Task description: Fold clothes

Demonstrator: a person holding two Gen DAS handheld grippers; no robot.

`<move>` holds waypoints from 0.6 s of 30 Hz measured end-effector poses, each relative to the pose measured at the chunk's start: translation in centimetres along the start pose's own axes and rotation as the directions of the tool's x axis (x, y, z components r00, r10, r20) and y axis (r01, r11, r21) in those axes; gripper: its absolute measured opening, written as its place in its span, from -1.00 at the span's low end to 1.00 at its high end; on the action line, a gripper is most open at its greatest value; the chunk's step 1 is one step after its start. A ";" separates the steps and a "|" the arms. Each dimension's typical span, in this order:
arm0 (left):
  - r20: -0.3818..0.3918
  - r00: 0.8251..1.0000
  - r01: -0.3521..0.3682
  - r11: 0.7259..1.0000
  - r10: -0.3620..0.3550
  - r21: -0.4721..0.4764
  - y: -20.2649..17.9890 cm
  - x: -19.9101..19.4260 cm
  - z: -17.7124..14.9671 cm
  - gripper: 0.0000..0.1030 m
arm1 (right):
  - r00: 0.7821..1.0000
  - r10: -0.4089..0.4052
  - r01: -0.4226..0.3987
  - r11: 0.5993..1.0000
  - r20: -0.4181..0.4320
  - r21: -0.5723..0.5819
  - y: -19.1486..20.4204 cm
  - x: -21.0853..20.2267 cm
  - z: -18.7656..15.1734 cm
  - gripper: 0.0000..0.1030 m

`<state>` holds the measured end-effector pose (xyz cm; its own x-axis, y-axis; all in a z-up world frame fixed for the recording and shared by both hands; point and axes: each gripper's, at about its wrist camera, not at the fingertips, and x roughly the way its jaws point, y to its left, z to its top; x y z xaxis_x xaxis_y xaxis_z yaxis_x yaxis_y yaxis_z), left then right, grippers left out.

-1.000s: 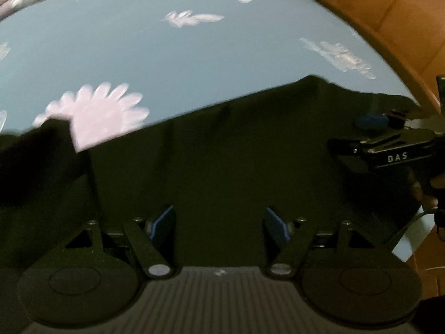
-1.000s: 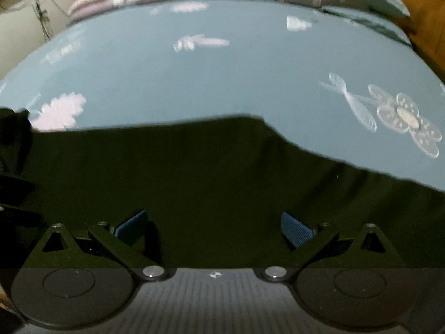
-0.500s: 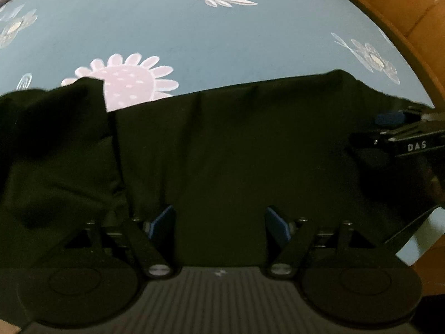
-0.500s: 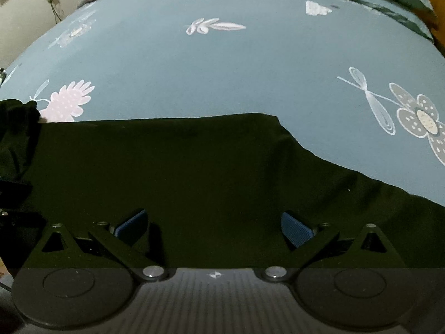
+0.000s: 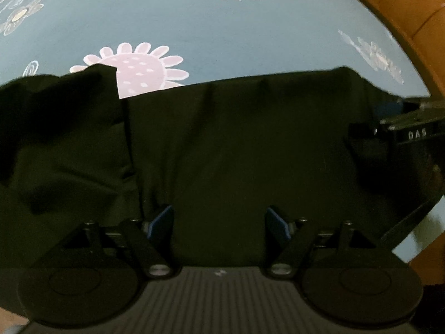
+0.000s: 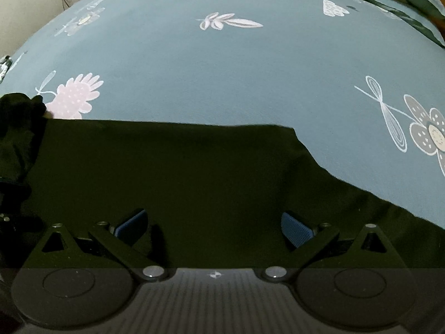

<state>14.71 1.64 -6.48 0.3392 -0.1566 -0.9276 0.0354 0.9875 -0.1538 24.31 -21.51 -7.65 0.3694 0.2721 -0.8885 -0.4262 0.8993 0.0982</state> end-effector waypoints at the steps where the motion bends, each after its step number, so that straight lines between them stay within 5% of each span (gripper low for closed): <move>1: 0.008 1.000 -0.005 1.000 0.004 0.024 -0.2 -0.6 0.2 0.42 | 1.000 -0.001 0.001 1.000 0.002 -0.003 0.2 -0.2 0.2 1.00; 5: 0.139 0.990 -0.012 0.994 -0.003 0.105 0.0 -4.3 2.0 0.37 | 0.999 -0.031 0.032 0.999 0.041 -0.031 1.3 -1.5 1.0 1.00; 10: 0.250 0.964 -0.148 0.961 0.088 0.232 2.7 -7.0 5.6 0.14 | 0.996 -0.044 0.043 0.999 0.076 0.005 2.2 -2.6 1.5 1.00; 14: 0.210 0.971 -0.186 0.913 0.115 0.363 5.1 -5.6 7.0 0.06 | 0.995 -0.045 0.044 0.999 0.091 0.016 2.9 -2.7 1.9 1.00; 18: 0.145 0.980 -0.186 0.860 0.132 0.475 6.3 -3.3 7.2 -0.28 | 0.995 -0.035 0.034 0.999 0.091 0.010 3.7 -1.9 3.1 1.00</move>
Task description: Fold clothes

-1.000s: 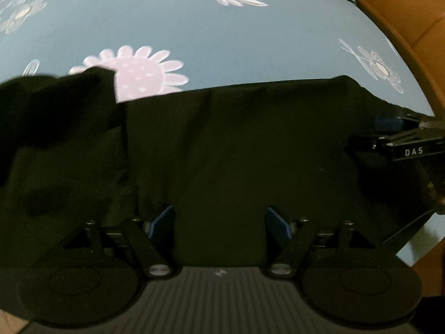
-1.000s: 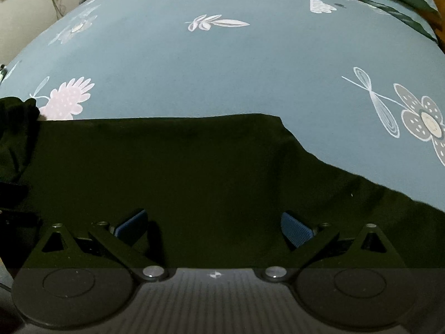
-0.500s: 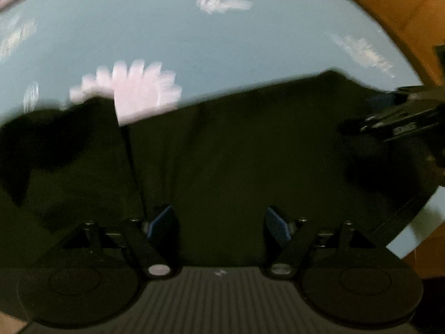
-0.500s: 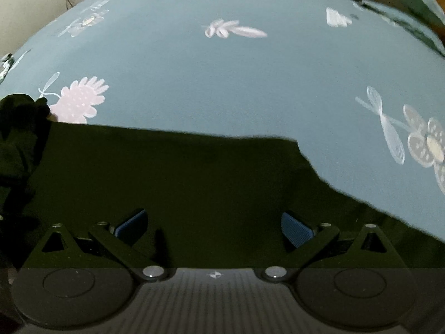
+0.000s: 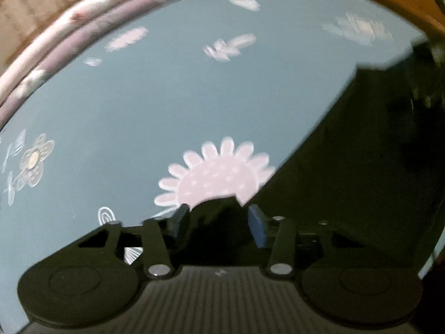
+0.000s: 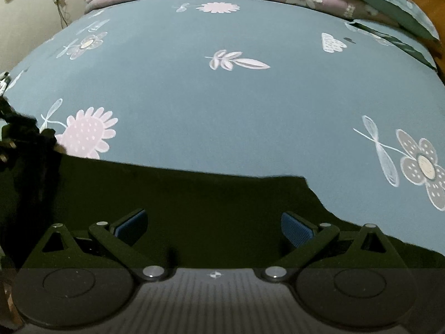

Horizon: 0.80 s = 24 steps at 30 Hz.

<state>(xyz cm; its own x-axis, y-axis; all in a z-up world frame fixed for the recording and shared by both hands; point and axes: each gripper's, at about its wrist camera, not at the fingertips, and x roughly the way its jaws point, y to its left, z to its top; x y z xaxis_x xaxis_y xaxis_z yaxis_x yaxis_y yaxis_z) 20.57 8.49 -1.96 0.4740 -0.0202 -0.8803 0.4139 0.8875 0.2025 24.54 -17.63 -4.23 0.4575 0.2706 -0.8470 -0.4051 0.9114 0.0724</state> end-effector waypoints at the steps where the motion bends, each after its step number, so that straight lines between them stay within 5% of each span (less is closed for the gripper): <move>1: -0.018 1.000 0.009 1.000 -0.008 0.024 0.0 0.5 -0.1 -0.42 | 1.000 0.005 -0.005 1.000 0.000 -0.004 0.3 0.3 0.3 1.00; 4: -0.035 0.999 0.027 0.998 -0.025 0.065 0.0 1.0 -0.6 -0.93 | 1.000 0.025 -0.025 0.999 0.005 -0.032 1.4 0.8 1.1 1.00; 10: -0.029 0.999 0.042 0.999 -0.043 -0.014 1.2 -2.0 -2.7 -0.95 | 0.995 0.094 -0.095 0.993 -0.015 -0.077 3.6 2.5 2.7 1.00; 15: -0.109 0.994 -0.005 0.996 -0.005 -0.090 2.1 -4.3 -6.1 -0.95 | 0.985 0.166 -0.170 0.977 -0.039 -0.128 5.8 4.2 4.3 1.00; 24: -0.307 0.950 -0.150 0.942 0.054 -0.299 5.0 -4.6 -12.6 -0.76 | 0.966 0.242 -0.255 0.950 -0.091 -0.181 8.4 6.9 5.0 1.00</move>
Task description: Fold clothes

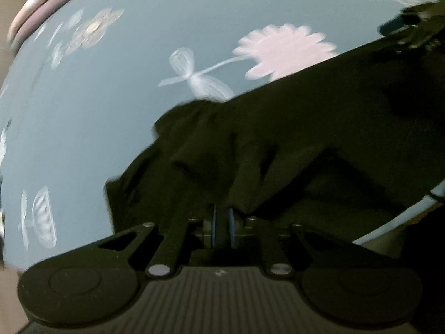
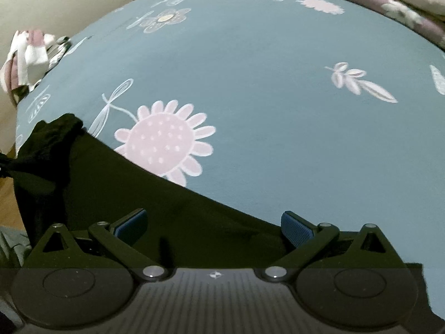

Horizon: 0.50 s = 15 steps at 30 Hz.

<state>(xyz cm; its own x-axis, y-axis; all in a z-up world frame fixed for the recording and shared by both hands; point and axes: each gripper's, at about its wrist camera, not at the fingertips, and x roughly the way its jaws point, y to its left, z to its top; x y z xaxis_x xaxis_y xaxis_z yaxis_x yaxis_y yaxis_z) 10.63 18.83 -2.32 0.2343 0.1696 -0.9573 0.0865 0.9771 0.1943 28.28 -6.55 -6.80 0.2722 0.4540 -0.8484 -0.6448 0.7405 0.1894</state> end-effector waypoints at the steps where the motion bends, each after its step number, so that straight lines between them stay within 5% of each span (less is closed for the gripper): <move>1: -0.012 1.000 -0.016 0.999 0.016 -0.027 0.5 0.0 -0.2 -0.76 | 1.000 0.009 -0.009 1.000 -0.004 -0.005 0.2 0.3 0.0 1.00; 4: -0.010 0.999 -0.039 0.994 0.038 -0.104 1.9 -0.7 -1.0 -0.75 | 0.999 0.033 -0.034 0.999 -0.013 -0.009 0.7 1.1 0.0 1.00; 9: 0.085 0.995 -0.043 0.982 0.060 -0.182 2.2 -3.3 0.5 -0.29 | 0.998 0.054 -0.054 0.998 -0.017 -0.012 1.4 1.5 0.0 1.00; 11: 0.143 0.990 0.013 0.988 0.009 -0.154 1.1 -3.8 1.8 -0.04 | 0.998 0.055 -0.055 0.998 -0.011 -0.007 1.5 1.4 0.1 1.00; 15: 0.188 0.980 0.076 0.995 -0.064 -0.061 -1.7 -2.5 4.0 -0.02 | 0.999 0.048 -0.048 0.999 -0.004 -0.007 1.6 0.8 -0.2 1.00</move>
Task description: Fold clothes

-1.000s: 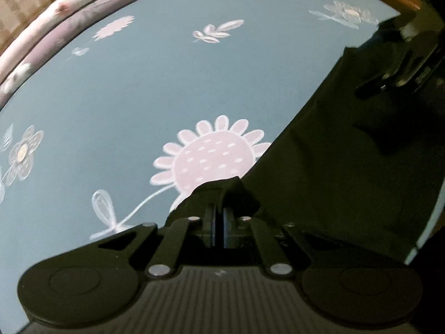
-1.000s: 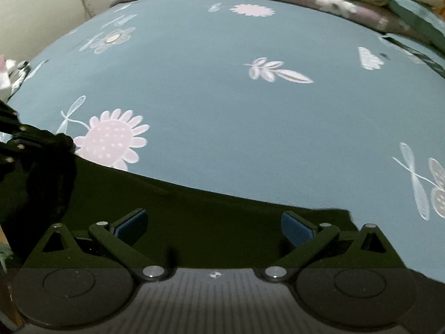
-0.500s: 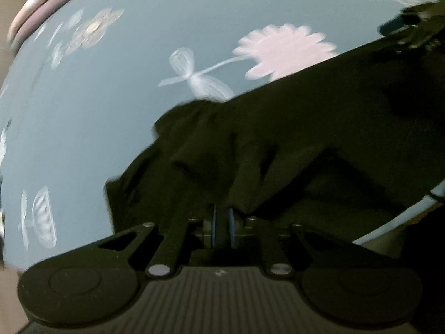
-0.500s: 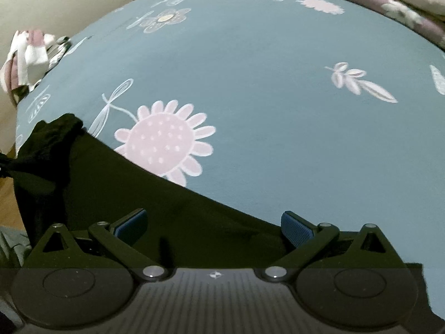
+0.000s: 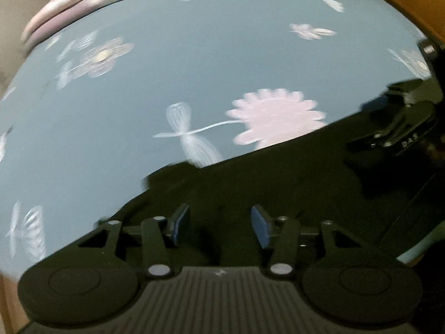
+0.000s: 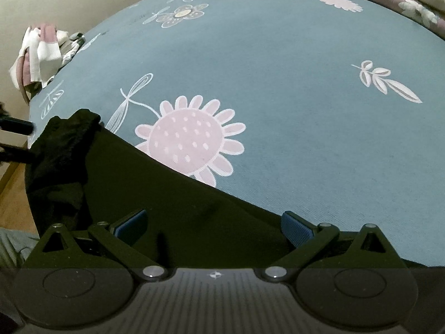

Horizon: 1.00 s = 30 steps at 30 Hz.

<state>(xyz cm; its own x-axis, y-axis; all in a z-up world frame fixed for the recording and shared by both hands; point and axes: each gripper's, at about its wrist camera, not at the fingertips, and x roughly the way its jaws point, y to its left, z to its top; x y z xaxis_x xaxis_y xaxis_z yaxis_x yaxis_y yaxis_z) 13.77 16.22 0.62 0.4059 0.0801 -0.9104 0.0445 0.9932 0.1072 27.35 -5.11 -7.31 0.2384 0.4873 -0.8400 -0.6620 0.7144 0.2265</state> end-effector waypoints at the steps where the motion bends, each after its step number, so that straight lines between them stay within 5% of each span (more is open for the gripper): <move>1: 0.000 1.000 0.001 1.000 -0.001 0.015 -0.7 0.7 0.3 -0.02 | 1.000 -0.004 0.004 1.000 0.000 -0.001 0.0 -0.1 -0.1 1.00; 13: -0.093 0.988 -0.116 0.992 0.120 0.051 -1.4 4.3 -1.4 -0.05 | 1.000 -0.018 0.018 1.000 0.011 0.015 0.1 -1.5 -1.5 1.00; 15: -0.098 0.987 -0.128 0.991 0.131 0.036 -0.6 4.1 -2.0 -0.66 | 1.000 -0.016 0.016 1.000 0.012 0.023 0.1 -1.3 -1.4 1.00; 16: -0.096 0.986 -0.135 0.990 0.138 0.037 -0.4 3.8 -2.2 -0.81 | 1.000 -0.015 0.015 1.000 0.013 0.027 0.0 -1.2 -1.3 1.00; 30: -0.182 0.961 -0.215 0.976 0.209 -0.015 3.5 1.9 -5.3 -0.80 | 1.000 -0.003 0.003 1.000 0.001 0.018 0.8 -0.5 -0.8 1.00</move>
<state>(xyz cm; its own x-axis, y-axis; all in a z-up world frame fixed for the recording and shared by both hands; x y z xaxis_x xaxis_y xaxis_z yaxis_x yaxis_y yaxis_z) 9.89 20.34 -2.84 0.2328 0.3000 -0.9251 -0.0581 0.9538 0.2947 26.14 -5.22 -7.16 0.2408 0.4854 -0.8405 -0.6481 0.7251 0.2330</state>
